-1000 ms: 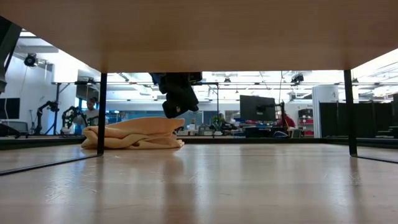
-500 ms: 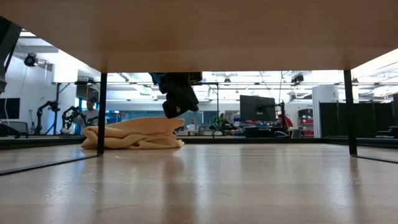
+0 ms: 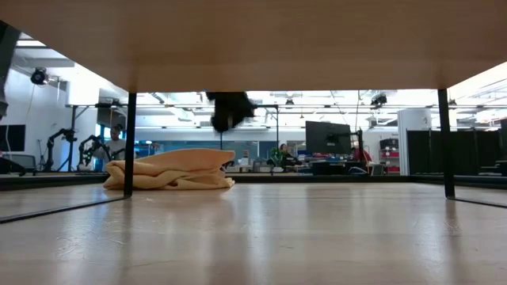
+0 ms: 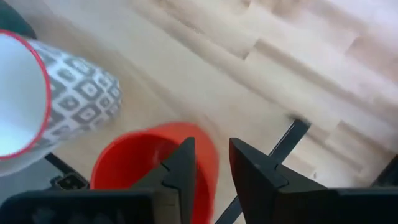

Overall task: Stack small to large cups/mugs on shelf
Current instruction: Return to Home Position

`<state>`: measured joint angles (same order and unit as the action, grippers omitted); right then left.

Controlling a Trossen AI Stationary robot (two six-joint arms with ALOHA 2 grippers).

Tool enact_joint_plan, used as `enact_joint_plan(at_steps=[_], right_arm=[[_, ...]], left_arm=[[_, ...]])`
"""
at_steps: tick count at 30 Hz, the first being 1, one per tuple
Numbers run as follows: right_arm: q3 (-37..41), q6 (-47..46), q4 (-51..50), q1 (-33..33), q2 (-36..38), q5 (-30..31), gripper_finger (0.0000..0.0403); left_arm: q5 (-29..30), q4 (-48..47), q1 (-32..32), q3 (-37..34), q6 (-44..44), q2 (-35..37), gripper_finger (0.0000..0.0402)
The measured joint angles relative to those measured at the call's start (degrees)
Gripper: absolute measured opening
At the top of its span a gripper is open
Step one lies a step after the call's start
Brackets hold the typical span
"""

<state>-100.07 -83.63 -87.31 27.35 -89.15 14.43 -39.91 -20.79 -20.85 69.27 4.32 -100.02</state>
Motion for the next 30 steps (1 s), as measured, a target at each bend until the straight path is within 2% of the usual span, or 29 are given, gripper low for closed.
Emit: enact_joint_plan(at_steps=[5,10,14,16,18,23,25,27,30], right_arm=[[0.0,4.6,-0.8,-0.3,3.2,6.4,0.0086],[0.0,15.3,-0.2,-0.4,7.7,18.9,0.0078],[0.0,19.7,1.4,-0.4,12.3,20.1,0.0071],[0.0,18.0,3.3,-0.4,14.5,20.0,0.0068],[0.0,19.3,6.3,-0.3,16.3,20.5,0.0068],[-0.1,36.0,15.9,0.4,18.4,16.2,0.0075],[-0.1,42.3,21.7,1.4,18.0,16.8,0.0077],[0.0,47.2,26.2,2.3,17.3,16.9,0.0079],[2.3,51.1,33.4,3.2,16.4,16.0,0.0078]], left_arm=[[2.6,-1.8,0.0,3.6,0.5,9.9,0.0067],[10.0,-2.0,0.5,5.9,4.5,21.6,0.0067],[19.5,-2.1,1.4,5.8,10.9,31.1,0.0067],[20.5,-2.2,2.0,5.3,17.9,35.1,0.0067],[20.2,-1.6,3.6,5.1,20.8,38.7,0.0067],[19.0,-0.1,11.4,2.5,22.6,46.0,0.0067],[20.6,1.3,16.2,0.5,23.7,48.3,0.0067],[25.4,4.5,22.8,-3.0,25.0,49.9,0.0067],[37.6,14.0,33.7,-10.4,24.2,51.7,0.0067]])
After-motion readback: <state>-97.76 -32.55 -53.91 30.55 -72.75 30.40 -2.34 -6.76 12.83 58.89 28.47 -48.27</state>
